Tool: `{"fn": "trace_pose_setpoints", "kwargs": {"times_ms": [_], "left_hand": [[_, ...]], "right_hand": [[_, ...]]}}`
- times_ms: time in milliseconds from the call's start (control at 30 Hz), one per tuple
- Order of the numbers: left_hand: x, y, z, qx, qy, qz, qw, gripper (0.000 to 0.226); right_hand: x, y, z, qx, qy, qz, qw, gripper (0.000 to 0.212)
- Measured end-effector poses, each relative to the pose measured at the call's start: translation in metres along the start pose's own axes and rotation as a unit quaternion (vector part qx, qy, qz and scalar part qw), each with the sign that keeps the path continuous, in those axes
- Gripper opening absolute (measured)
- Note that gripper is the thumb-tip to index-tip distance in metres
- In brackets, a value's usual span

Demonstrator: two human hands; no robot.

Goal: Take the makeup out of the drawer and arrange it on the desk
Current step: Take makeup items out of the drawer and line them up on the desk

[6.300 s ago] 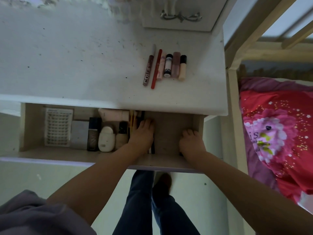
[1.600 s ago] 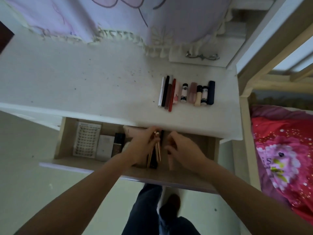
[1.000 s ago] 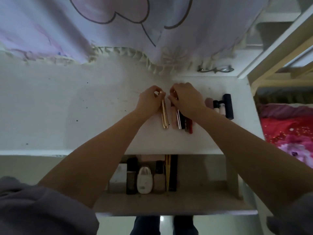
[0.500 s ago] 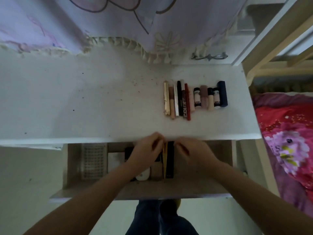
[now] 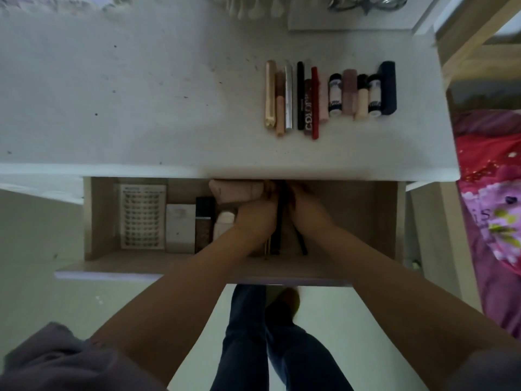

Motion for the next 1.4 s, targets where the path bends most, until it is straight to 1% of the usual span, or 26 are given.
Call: {"fn": "trace_pose_setpoints", "kwargs": {"times_ms": [67, 133, 200, 267, 333, 400, 467, 567, 633, 667, 733, 800, 867, 933, 1033, 1133, 1200, 1267, 1400], "left_hand": [[-0.001, 0.000, 0.003, -0.009, -0.002, -0.002, 1.000, 0.047], [-0.001, 0.002, 0.002, 0.024, 0.004, 0.006, 1.000, 0.053], [-0.002, 0.003, -0.004, 0.031, 0.022, -0.008, 0.999, 0.055], [-0.003, 0.006, -0.009, 0.010, 0.048, -0.015, 0.999, 0.050], [-0.007, 0.007, -0.013, -0.037, 0.067, -0.032, 0.997, 0.037], [-0.016, 0.005, -0.019, -0.071, 0.076, -0.059, 0.993, 0.025], [-0.031, 0.005, -0.029, -0.092, 0.086, -0.060, 0.990, 0.022], [-0.057, 0.013, -0.060, -0.179, 0.110, -0.005, 0.978, 0.029], [-0.065, 0.018, -0.090, -0.180, 0.139, 0.050, 0.972, 0.027], [-0.064, 0.019, -0.107, -0.177, 0.159, 0.071, 0.969, 0.022], [-0.056, 0.014, -0.144, -0.193, 0.189, 0.074, 0.960, 0.013], [-0.039, 0.004, -0.178, -0.245, 0.194, 0.049, 0.949, 0.009], [-0.015, -0.005, -0.208, -0.283, 0.198, 0.026, 0.938, 0.010], [0.013, -0.011, -0.226, -0.279, 0.198, 0.005, 0.940, 0.013], [0.052, -0.014, -0.239, -0.238, 0.201, -0.005, 0.950, 0.017], [0.083, -0.016, -0.240, -0.191, 0.206, -0.009, 0.960, 0.017], [0.099, -0.021, -0.233, -0.185, 0.197, -0.024, 0.963, 0.017], [0.112, -0.023, -0.224, -0.185, 0.184, -0.041, 0.964, 0.017], [0.125, -0.023, -0.213, -0.175, 0.178, -0.040, 0.967, 0.018]], "right_hand": [[-0.001, 0.006, 0.006, -0.036, 0.001, 0.035, 0.999, 0.029], [-0.003, 0.012, 0.010, -0.064, 0.003, 0.075, 0.995, 0.026], [-0.007, 0.015, 0.011, -0.078, 0.002, 0.093, 0.993, 0.023], [-0.012, 0.020, 0.004, -0.077, 0.016, 0.102, 0.992, 0.022], [-0.018, 0.025, -0.007, -0.085, 0.033, 0.102, 0.991, 0.023], [-0.027, 0.027, -0.020, -0.120, 0.038, 0.088, 0.988, 0.025], [-0.042, 0.022, -0.033, -0.169, 0.031, 0.056, 0.984, 0.023], [-0.072, 0.007, -0.047, -0.239, -0.015, -0.017, 0.971, 0.021], [-0.092, -0.007, -0.054, -0.260, -0.044, -0.069, 0.962, 0.018], [-0.098, -0.015, -0.061, -0.249, -0.047, -0.084, 0.964, 0.015], [-0.099, -0.038, -0.080, -0.192, -0.028, -0.094, 0.976, 0.007], [-0.083, -0.067, -0.104, -0.061, 0.003, -0.075, 0.995, 0.008], [-0.053, -0.097, -0.126, 0.065, 0.042, -0.049, 0.996, 0.008], [-0.014, -0.126, -0.142, 0.095, 0.082, -0.044, 0.991, 0.012], [0.043, -0.160, -0.150, 0.051, 0.116, -0.035, 0.991, 0.015], [0.085, -0.175, -0.145, -0.008, 0.119, -0.020, 0.993, 0.013], [0.100, -0.173, -0.141, -0.071, 0.112, -0.003, 0.991, 0.014], [0.108, -0.168, -0.138, -0.124, 0.113, 0.023, 0.986, 0.020], [0.116, -0.160, -0.135, -0.168, 0.137, 0.054, 0.975, 0.022]]}}
Point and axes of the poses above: each hand's wrist, its own x-axis towards the middle knuckle, its own z-axis out of the palm, y = z × x, the point moved 6 cm from there along x, towards the middle knuckle, and after that the axes turned 3 degrees about y, right-handed, at the moved point
